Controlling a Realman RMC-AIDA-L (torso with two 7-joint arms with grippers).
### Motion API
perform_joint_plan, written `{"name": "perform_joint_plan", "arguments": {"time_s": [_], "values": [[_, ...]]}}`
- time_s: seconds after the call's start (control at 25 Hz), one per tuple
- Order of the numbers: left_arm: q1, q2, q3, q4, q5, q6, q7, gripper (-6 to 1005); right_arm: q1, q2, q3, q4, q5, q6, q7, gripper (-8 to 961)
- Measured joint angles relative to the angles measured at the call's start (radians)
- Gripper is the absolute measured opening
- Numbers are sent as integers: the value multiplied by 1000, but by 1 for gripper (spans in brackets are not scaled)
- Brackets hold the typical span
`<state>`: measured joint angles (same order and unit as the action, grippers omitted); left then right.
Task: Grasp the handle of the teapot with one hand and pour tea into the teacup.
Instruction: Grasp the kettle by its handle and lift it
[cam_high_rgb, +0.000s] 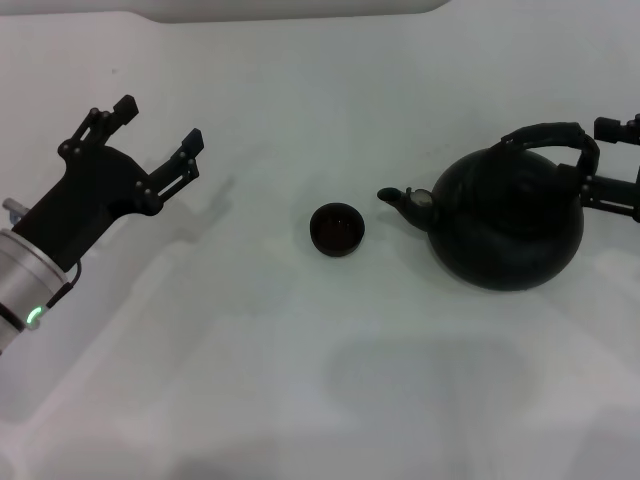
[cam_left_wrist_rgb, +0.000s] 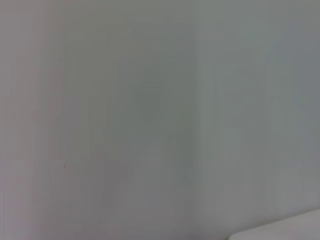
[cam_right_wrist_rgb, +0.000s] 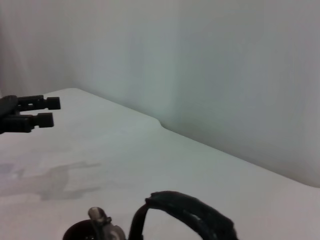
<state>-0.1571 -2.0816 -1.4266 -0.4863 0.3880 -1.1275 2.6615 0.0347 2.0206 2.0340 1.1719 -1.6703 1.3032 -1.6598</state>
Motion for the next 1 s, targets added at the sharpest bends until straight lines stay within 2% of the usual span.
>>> {"name": "perform_joint_plan", "arguments": {"time_s": [0.32,0.84,1.0], "values": [[0,1,0,0,0,0,0,878,15,-3,-10,-29,0,-38,-2,779],[-12,3,0,0,-3,5,0,878,34,-7,-3,-69,-2,-47,-20,590],[-12,3,0,0,-8,6,0,878,32,-7,-1,-67,-2,-48,-20,583]]}}
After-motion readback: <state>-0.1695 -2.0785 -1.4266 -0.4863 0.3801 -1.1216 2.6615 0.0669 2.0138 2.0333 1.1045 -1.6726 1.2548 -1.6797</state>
